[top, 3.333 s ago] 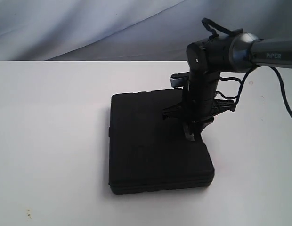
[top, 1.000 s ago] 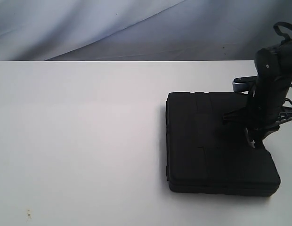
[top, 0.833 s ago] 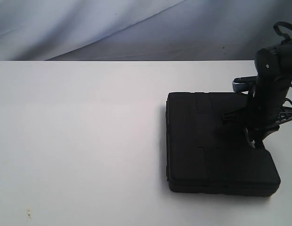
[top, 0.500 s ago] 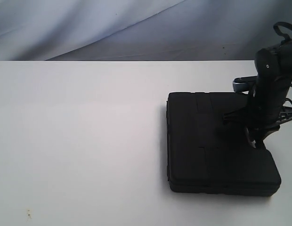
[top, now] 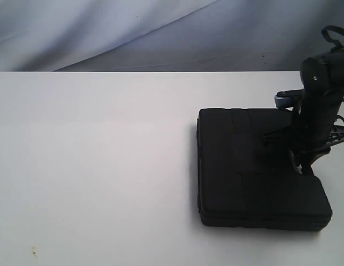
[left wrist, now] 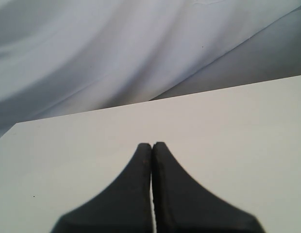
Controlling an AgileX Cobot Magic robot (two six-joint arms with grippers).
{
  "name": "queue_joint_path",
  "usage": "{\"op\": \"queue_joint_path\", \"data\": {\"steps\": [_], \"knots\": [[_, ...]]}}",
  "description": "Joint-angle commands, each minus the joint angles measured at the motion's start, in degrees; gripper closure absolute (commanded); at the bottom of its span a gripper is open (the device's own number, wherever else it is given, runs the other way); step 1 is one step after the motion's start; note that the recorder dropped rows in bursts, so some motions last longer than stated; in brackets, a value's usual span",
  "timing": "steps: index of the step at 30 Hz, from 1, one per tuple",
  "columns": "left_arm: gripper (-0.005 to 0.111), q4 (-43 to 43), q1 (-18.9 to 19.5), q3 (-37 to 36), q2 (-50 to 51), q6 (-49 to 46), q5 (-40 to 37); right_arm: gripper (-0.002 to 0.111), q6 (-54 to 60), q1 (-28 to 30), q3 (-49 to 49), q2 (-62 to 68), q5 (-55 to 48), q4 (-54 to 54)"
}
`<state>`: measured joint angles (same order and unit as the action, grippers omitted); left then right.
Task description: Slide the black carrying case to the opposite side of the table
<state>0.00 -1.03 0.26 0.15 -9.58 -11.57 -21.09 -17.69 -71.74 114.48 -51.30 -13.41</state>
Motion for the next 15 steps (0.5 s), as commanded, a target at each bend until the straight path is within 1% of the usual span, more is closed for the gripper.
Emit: {"op": "queue_joint_path", "data": {"steps": [1, 15], "knots": [[0.107, 0.6, 0.2, -0.3, -0.1, 0.6, 0.8, 0.108, -1.2, 0.6, 0.0, -1.0, -0.3, -3.0], [0.107, 0.6, 0.2, -0.3, -0.1, 0.6, 0.8, 0.108, -2.6, 0.6, 0.0, -1.0, -0.3, -4.4]]}}
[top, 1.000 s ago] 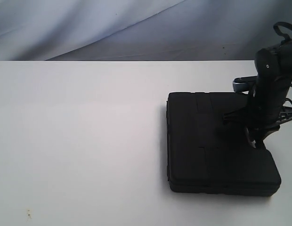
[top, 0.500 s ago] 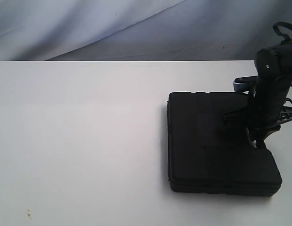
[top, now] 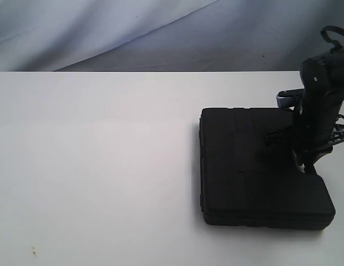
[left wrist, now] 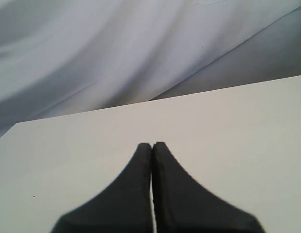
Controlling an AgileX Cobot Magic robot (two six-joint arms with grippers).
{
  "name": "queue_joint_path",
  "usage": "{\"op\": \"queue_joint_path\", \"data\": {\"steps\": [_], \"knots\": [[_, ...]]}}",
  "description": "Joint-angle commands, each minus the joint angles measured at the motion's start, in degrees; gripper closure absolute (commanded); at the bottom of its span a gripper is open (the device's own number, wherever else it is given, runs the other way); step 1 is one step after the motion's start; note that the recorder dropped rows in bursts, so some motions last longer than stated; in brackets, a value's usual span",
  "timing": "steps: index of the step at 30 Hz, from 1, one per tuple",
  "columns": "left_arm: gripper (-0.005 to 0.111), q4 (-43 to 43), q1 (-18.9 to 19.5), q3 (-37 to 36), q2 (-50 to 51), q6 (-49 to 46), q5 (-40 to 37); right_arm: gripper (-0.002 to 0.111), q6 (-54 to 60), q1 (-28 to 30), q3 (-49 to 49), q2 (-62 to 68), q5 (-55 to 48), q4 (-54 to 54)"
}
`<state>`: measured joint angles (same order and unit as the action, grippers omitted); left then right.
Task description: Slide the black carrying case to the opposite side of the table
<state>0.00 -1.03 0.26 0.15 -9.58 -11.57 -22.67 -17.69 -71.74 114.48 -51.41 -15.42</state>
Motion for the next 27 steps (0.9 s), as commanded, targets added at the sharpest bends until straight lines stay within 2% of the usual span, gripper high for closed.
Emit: {"op": "queue_joint_path", "data": {"steps": [1, 21, 27], "knots": [[0.107, 0.6, 0.2, -0.3, -0.1, 0.6, 0.8, 0.108, -0.9, 0.6, 0.0, -1.0, -0.2, -2.5], [0.107, 0.6, 0.2, -0.3, -0.1, 0.6, 0.8, 0.108, 0.2, 1.2, 0.0, -1.0, 1.4, -1.5], [0.107, 0.6, 0.2, -0.3, -0.1, 0.6, 0.8, 0.090, 0.2, 1.2, 0.0, -1.0, 2.7, 0.1]]}}
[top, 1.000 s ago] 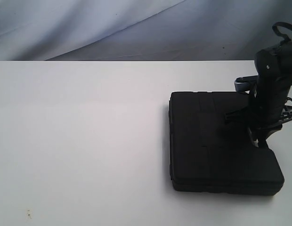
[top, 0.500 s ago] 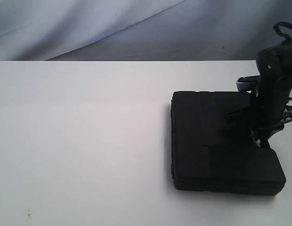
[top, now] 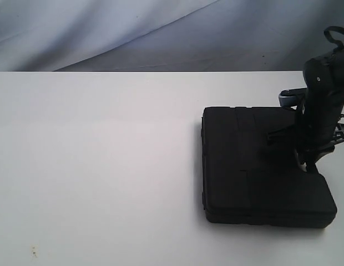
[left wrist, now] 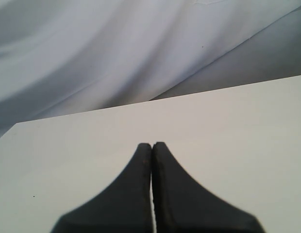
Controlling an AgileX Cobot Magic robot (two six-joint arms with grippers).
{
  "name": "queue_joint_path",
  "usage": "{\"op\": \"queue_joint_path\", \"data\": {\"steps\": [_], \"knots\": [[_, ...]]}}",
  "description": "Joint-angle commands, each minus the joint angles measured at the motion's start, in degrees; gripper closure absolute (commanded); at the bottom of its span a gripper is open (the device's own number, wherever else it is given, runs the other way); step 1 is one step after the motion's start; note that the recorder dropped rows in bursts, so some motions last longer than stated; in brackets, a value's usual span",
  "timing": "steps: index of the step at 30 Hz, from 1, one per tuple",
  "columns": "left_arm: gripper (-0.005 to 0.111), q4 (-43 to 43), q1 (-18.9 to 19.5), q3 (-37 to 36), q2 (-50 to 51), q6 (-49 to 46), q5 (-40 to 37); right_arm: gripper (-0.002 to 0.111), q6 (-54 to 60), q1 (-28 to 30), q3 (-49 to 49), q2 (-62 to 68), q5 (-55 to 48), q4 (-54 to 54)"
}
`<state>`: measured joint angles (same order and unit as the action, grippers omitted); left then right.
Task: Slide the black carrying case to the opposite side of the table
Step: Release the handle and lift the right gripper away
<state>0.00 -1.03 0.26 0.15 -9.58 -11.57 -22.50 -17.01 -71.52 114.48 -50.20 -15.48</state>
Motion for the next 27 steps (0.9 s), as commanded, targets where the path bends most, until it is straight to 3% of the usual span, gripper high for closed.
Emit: {"op": "queue_joint_path", "data": {"steps": [1, 12, 18, 22, 27], "knots": [[0.107, 0.6, 0.2, -0.3, -0.1, 0.6, 0.8, 0.087, 0.0, 0.5, -0.2, -1.0, 1.5, 0.1], [0.107, 0.6, 0.2, -0.3, -0.1, 0.6, 0.8, 0.084, 0.0, 0.5, -0.2, -1.6, 1.5, 0.1], [0.107, 0.6, 0.2, -0.3, -0.1, 0.6, 0.8, 0.084, 0.1, 0.5, -0.2, -8.3, 5.0, -0.5], [0.107, 0.6, 0.2, -0.3, -0.1, 0.6, 0.8, 0.087, 6.6, 0.4, -0.2, -16.4, 10.4, -0.1], [0.107, 0.6, 0.2, -0.3, -0.1, 0.6, 0.8, 0.108, 30.0, 0.4, -0.2, -30.9, 20.7, 14.4]]}}
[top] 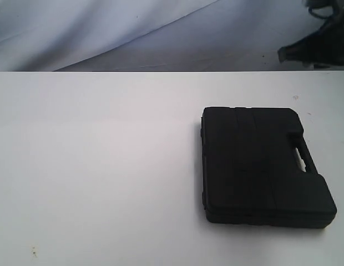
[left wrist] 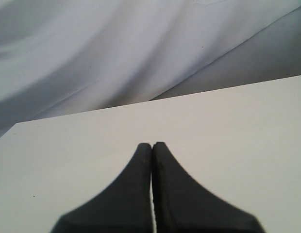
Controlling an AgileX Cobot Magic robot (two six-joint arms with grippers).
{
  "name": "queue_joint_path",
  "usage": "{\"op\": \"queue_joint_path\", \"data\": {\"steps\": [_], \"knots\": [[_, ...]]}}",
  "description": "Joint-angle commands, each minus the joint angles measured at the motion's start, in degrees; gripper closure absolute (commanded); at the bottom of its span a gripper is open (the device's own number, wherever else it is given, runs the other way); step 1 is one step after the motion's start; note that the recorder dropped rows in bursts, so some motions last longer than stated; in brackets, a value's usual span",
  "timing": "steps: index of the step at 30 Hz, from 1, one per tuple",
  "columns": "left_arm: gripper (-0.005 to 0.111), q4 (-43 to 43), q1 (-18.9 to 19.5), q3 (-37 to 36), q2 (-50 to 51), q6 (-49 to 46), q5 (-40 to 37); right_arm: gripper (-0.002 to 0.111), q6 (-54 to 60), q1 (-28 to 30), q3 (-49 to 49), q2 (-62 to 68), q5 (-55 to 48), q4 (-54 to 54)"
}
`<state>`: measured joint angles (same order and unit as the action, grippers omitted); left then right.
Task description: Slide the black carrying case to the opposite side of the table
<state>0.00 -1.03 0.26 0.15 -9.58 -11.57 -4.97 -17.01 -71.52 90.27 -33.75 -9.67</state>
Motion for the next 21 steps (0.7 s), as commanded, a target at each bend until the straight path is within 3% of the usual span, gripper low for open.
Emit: {"op": "queue_joint_path", "data": {"steps": [1, 5, 15, 21], "knots": [[0.107, 0.6, 0.2, -0.3, -0.1, 0.6, 0.8, 0.108, 17.5, 0.4, -0.2, -10.1, 5.5, 14.1], [0.107, 0.6, 0.2, -0.3, -0.1, 0.6, 0.8, 0.108, 25.2, 0.4, -0.2, -18.8, 7.0, 22.8], [0.107, 0.6, 0.2, -0.3, -0.1, 0.6, 0.8, 0.108, 26.2, 0.4, 0.5, -28.5, 5.8, 22.8], [0.107, 0.6, 0.2, -0.3, -0.1, 0.6, 0.8, 0.108, 27.6, 0.4, 9.3, -37.9, 8.3, 21.2]]}}
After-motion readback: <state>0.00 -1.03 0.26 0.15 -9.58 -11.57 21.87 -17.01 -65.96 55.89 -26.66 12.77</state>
